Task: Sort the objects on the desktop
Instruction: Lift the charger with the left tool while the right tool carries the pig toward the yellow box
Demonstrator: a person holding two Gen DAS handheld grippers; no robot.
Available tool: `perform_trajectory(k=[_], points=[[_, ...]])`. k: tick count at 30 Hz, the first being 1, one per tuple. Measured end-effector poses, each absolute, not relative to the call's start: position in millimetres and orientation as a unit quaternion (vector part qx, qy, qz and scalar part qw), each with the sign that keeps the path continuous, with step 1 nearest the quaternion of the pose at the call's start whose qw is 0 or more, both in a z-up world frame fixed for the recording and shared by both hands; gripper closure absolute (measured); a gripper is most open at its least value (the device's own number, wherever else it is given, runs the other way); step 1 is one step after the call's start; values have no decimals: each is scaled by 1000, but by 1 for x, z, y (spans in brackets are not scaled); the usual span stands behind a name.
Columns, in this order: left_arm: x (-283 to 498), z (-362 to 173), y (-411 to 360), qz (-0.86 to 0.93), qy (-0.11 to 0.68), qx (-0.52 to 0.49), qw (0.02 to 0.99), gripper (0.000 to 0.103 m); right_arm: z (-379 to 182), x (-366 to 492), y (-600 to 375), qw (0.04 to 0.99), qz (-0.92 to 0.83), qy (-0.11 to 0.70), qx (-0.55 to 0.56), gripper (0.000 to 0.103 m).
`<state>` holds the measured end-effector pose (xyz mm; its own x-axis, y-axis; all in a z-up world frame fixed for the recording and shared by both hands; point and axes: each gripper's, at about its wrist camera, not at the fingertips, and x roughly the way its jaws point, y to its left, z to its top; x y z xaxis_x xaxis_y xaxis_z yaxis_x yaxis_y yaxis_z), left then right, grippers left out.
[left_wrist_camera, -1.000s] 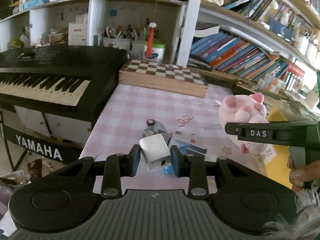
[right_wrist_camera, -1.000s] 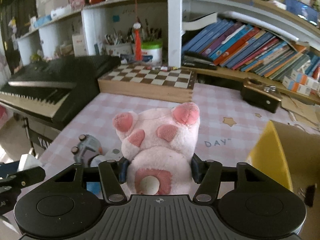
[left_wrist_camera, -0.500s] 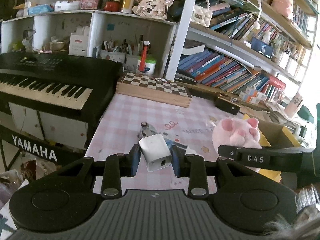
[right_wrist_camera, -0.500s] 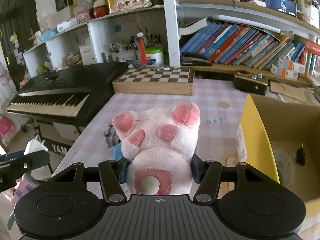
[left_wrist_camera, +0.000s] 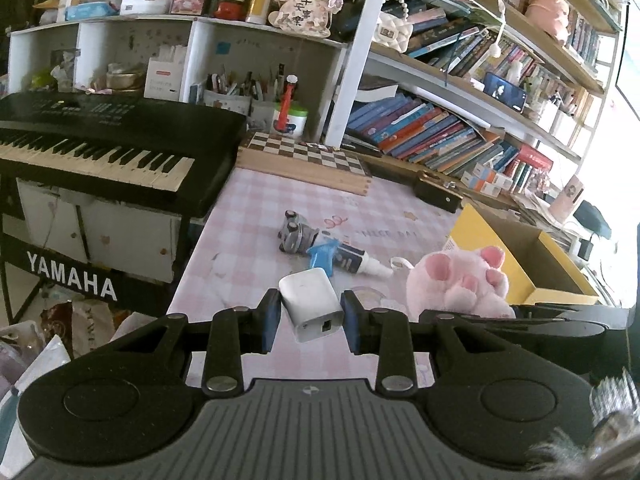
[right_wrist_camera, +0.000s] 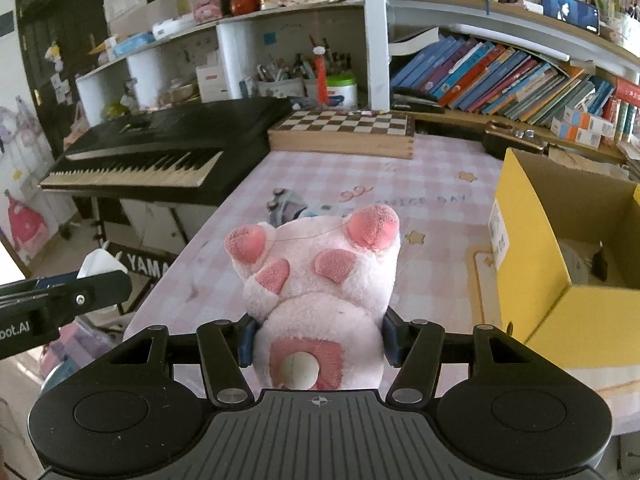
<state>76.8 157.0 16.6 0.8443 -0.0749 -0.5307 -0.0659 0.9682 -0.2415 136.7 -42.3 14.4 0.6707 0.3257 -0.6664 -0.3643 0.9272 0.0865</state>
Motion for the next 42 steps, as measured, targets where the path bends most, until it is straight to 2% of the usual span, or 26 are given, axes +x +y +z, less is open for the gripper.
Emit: perform_trajectory(k=[20,42], points=[[14,12,162,-19,297,-118,948,73,1,72,-44,906,175,385,3,45],[5,2,124,-100,322,-96,937,73,-11,33,-85,907,109,405,32,45]])
